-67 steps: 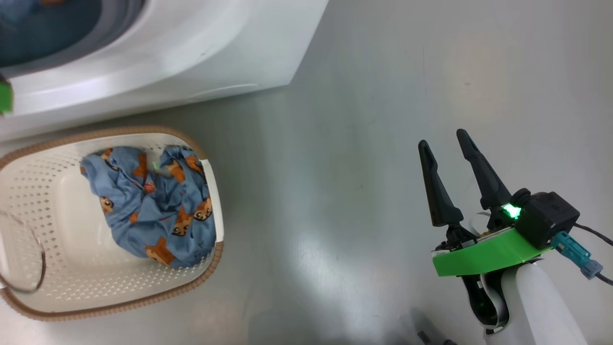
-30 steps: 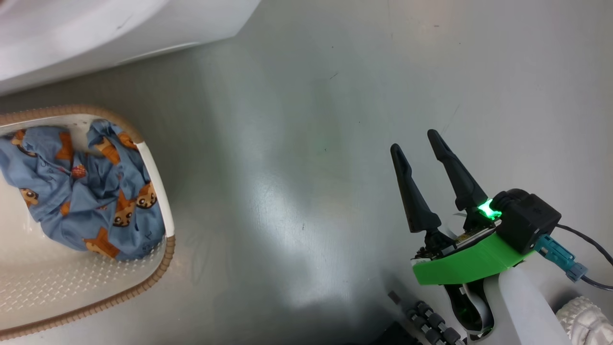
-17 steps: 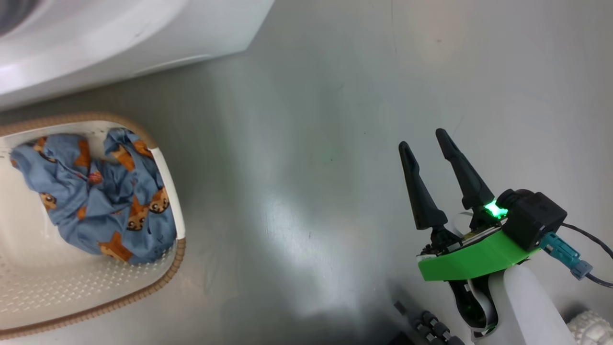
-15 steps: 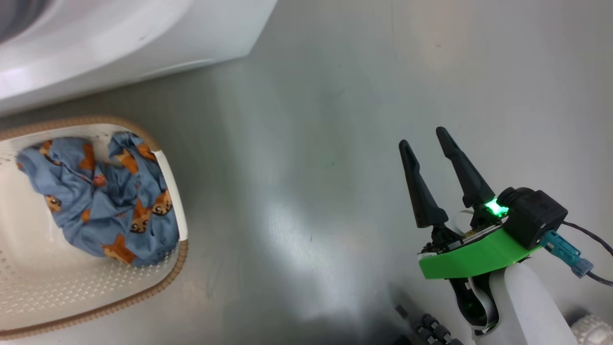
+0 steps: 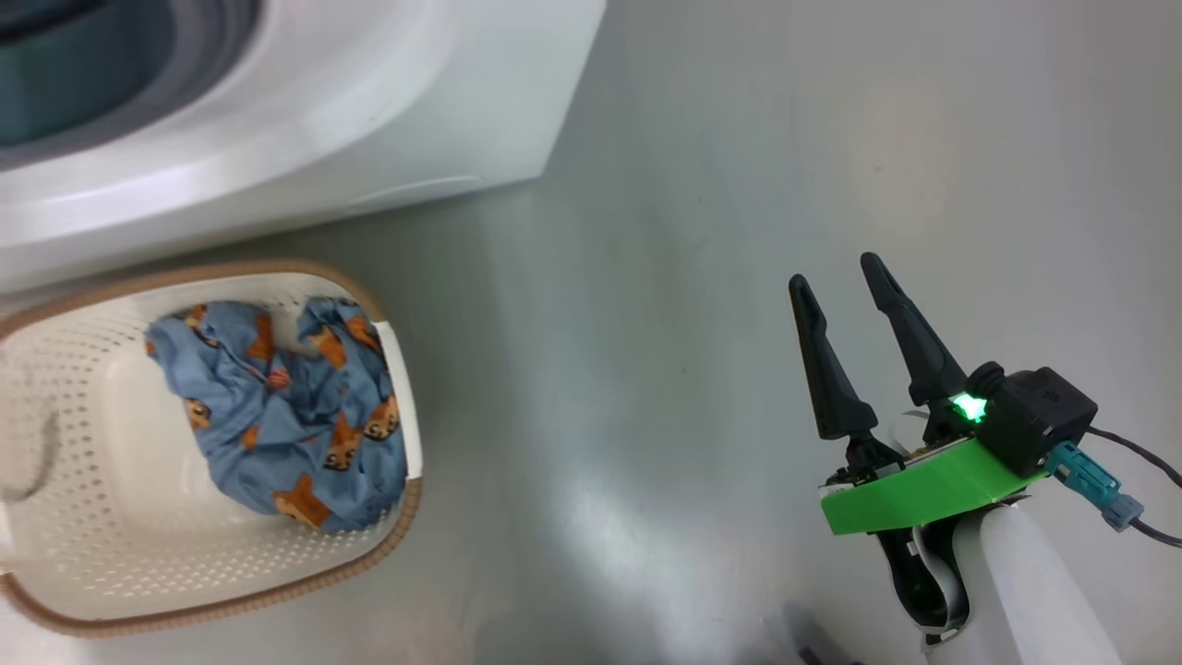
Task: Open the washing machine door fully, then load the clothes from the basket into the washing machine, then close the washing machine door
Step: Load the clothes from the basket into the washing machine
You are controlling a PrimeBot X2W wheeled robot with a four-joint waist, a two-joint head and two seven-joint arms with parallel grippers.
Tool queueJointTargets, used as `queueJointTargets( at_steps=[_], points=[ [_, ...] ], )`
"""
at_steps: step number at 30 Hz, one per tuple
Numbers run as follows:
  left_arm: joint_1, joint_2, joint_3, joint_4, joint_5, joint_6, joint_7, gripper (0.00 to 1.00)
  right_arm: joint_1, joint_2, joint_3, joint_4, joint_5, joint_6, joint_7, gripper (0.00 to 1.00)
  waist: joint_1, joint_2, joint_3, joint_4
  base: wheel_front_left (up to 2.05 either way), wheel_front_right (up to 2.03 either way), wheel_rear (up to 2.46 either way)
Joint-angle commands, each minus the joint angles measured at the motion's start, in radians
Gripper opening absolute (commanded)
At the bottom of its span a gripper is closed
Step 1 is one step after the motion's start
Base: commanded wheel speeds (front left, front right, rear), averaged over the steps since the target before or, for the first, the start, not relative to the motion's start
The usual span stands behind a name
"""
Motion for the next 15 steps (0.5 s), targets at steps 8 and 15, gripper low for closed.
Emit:
queueJointTargets(
  at_steps=[8, 15],
  points=[
    [0.188, 0.012, 0.102, -0.145, -0.001, 0.045, -0.021, 1.0, 0.04, 0.003, -0.007, 0.015, -0.03, 0.009, -0.005, 1.0, 0.0, 0.0, -0.15, 0.065, 0.0, 0.0, 0.0],
    [0.357, 0.008, 0.19, -0.288, 0.039, 0.078, -0.021, 1.0, 0.064, 0.003, -0.027, 0.037, -0.05, 0.009, -0.005, 1.0, 0.0, 0.0, -0.23, 0.089, 0.0, 0.0, 0.0]
  ],
)
